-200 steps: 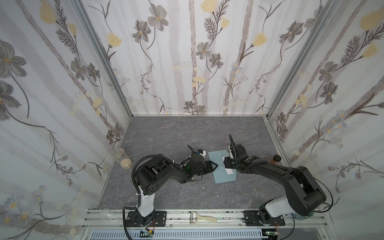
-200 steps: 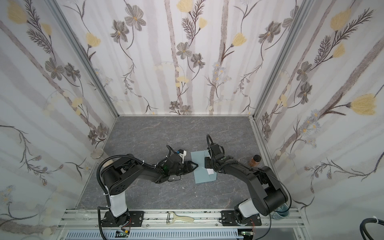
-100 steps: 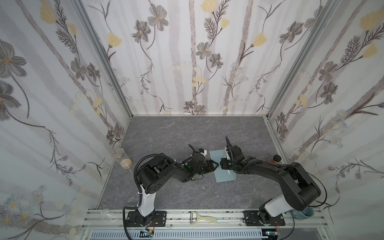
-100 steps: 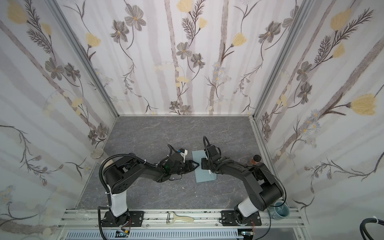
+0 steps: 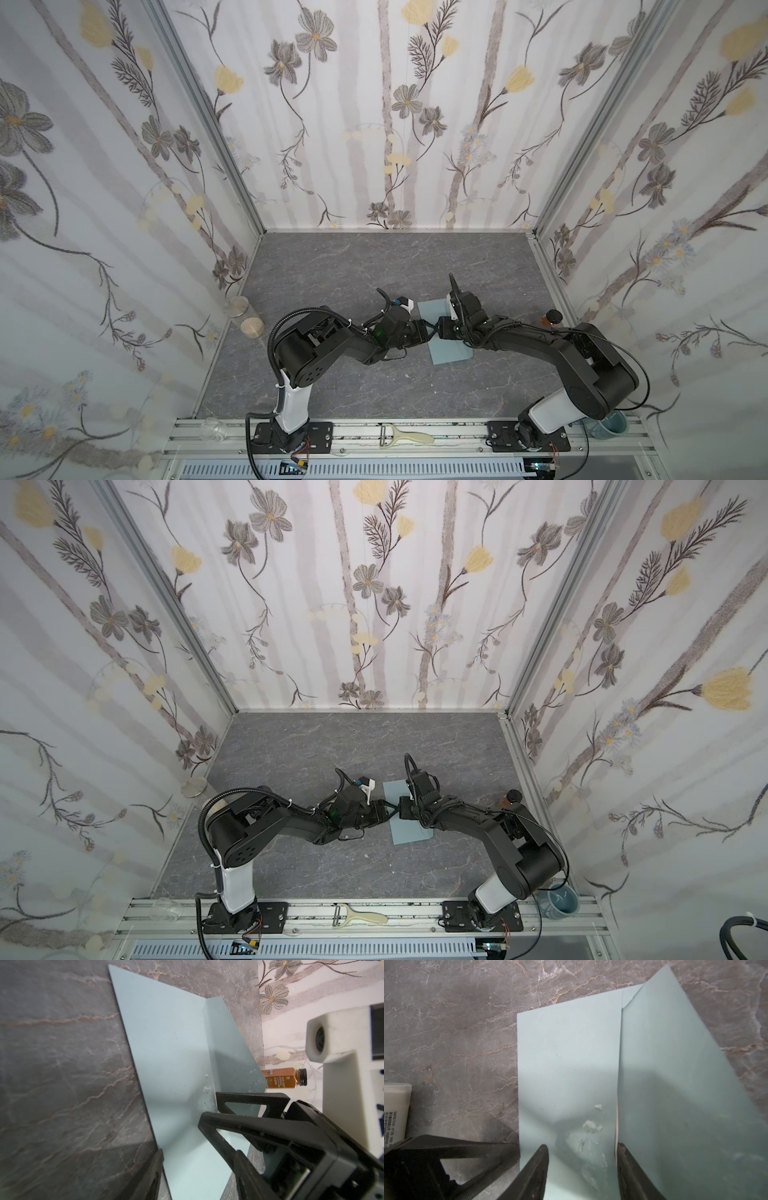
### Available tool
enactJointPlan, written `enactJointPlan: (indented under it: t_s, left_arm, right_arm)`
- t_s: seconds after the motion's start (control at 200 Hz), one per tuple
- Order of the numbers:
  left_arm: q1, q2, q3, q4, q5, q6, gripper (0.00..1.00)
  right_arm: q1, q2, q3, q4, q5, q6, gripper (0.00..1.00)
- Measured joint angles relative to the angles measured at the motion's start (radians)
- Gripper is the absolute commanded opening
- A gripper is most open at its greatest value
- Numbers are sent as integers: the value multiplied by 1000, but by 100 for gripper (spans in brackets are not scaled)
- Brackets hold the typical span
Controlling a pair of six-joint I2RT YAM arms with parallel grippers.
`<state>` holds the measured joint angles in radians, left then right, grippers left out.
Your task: Place the letter into the envelope and seal it
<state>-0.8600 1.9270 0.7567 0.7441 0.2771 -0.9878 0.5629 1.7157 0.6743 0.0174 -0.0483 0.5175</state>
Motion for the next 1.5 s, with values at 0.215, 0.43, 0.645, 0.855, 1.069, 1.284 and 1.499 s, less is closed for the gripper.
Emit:
enactJointPlan:
  t_s: [0.215,0.43,0.645,0.855,1.069,1.284,1.499]
  left_arm:
    - [12,-41,-49,-3,-22,-7,58]
    - [50,-121,-145,-5,-46,-14,58]
    - [63,-186,-210,-9,-60,-33,58]
    - [63,-219,-234,-12,-73,-37,58]
    - [66,-245,-242,-15,-78,-37,58]
    - [91,-316,-248,-35,-103,-31,58]
    - [107,-469,-151,-256,-220,104,58]
  right_arm:
    - [16,0,-7,27,-34,25,53]
    - [60,0,-1,34,-76,59,53]
    - [113,20,12,58,-79,103,53]
    - [143,48,41,79,-79,123,53]
    - [145,41,46,73,-75,129,53]
    - [146,-19,46,60,-72,129,53]
    - [143,-122,51,21,-73,129,55]
